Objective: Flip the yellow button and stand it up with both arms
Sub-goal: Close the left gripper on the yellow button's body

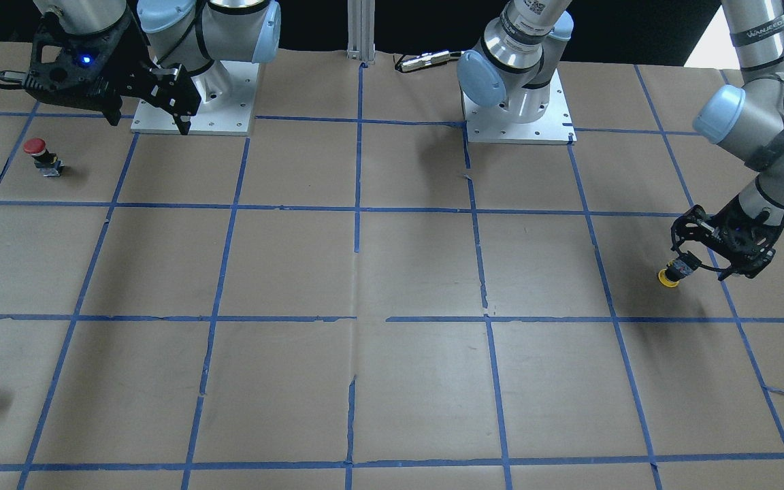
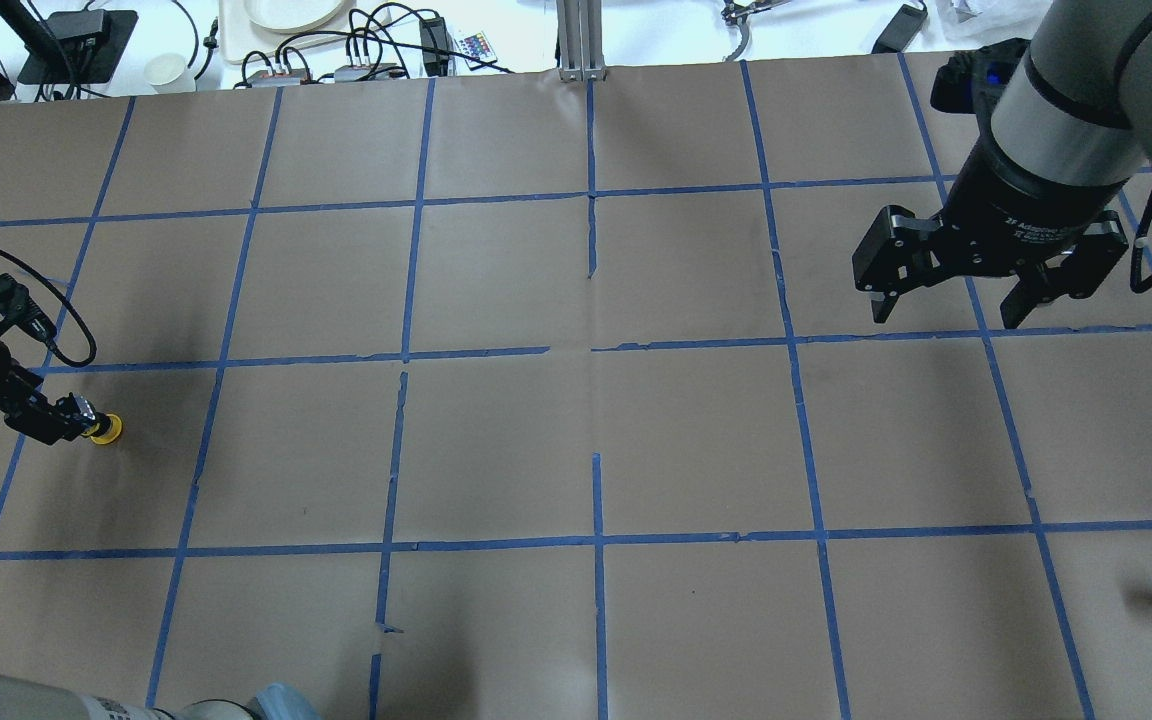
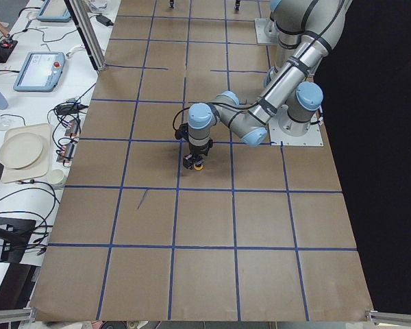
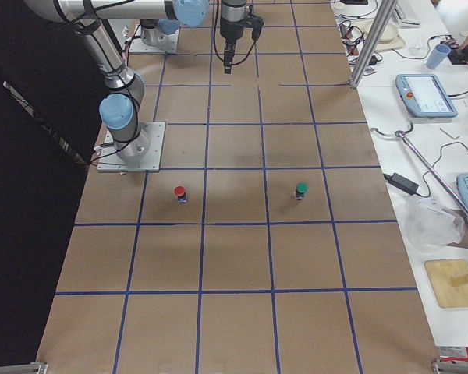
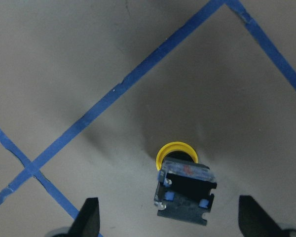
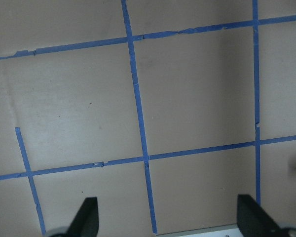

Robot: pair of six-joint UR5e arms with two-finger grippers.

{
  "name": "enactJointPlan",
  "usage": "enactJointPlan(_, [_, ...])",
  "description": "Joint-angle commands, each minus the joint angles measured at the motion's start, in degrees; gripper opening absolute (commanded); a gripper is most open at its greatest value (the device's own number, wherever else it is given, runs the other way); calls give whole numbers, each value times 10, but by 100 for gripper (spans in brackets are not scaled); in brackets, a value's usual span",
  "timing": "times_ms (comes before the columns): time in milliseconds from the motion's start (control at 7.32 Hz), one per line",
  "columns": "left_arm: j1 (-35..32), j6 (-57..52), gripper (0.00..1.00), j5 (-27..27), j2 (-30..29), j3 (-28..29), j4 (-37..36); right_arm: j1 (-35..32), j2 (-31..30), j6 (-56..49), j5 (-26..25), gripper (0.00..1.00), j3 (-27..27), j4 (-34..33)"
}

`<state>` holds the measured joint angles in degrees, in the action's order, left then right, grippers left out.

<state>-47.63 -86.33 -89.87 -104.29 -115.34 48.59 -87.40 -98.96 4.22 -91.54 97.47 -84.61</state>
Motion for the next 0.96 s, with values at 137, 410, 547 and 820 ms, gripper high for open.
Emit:
enactJointPlan(137, [-6, -28, 94, 0, 10, -4, 2, 1, -1, -5, 0, 100, 0, 3])
enactJointPlan(410, [-6, -82, 92, 1, 9, -3, 0, 1, -7, -41, 1, 100, -6, 1])
enactJointPlan(547, [-6, -86, 92, 2, 9, -4, 0, -1, -11, -35, 3, 100, -2, 1])
enactJointPlan(820, [-5, -79, 90, 27, 8, -11, 0, -1, -13, -34, 9, 100, -3, -1])
